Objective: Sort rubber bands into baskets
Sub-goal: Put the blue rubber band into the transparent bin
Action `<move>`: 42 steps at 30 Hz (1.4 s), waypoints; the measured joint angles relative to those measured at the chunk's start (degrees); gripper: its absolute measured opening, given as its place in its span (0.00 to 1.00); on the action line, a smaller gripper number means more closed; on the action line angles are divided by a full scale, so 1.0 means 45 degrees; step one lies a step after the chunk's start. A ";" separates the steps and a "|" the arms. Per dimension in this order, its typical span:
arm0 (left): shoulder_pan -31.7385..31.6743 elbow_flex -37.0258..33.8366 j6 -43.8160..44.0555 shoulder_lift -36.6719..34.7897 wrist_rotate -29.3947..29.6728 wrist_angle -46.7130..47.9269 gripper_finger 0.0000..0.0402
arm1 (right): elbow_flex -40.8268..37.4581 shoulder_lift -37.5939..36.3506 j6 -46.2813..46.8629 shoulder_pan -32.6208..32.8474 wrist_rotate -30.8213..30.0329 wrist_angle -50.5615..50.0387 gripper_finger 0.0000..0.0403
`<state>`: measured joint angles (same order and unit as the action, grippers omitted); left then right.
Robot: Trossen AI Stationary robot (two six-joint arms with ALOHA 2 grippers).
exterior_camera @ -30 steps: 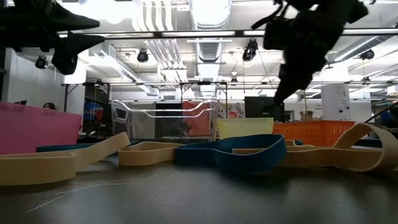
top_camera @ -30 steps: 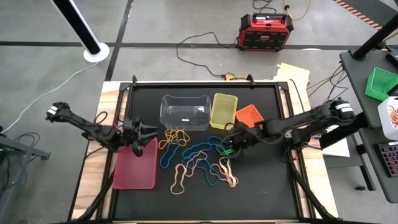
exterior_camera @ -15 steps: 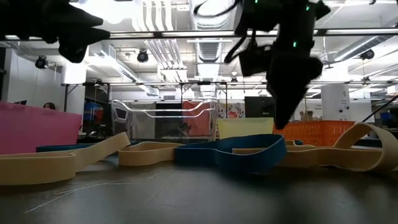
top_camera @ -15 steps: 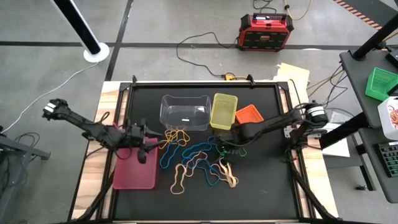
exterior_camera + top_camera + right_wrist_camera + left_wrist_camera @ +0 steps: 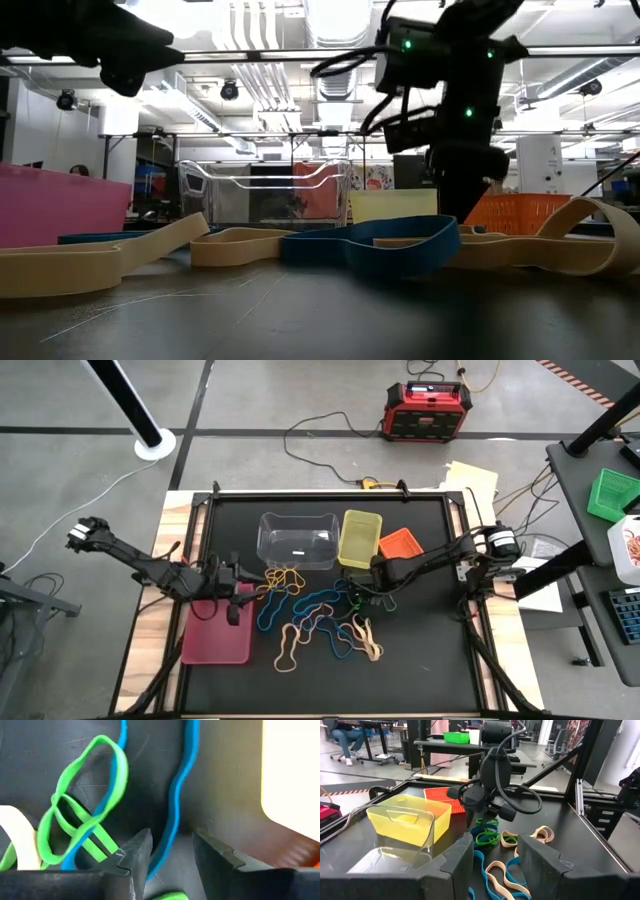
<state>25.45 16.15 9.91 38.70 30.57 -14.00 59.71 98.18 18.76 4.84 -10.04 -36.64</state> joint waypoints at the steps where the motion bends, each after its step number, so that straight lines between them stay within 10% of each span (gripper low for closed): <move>1: 0.0000 -0.0002 0.0000 0.0013 0.0000 0.0005 0.35 | -0.0131 0.0027 -0.0087 0.0000 0.0127 0.0248 0.35; 12: 0.0000 -0.0012 -0.0044 0.0202 0.0053 -0.0016 0.35 | -0.0367 -0.0913 -0.0286 0.0044 0.0250 0.0436 0.03; 26: 0.0000 -0.0022 -0.0088 0.0340 0.0078 -0.0586 0.35 | 0.1920 -0.3621 -0.4050 -0.0739 -0.1775 0.2527 0.02; 42: -0.0005 -0.0027 -0.0097 0.0369 0.0078 -0.0732 0.35 | 0.4242 -0.0092 -0.6507 -0.3241 -0.1342 0.6189 0.09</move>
<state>25.43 16.03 9.47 40.36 30.92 -17.30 78.80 97.77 -10.52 -9.74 -16.08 -8.78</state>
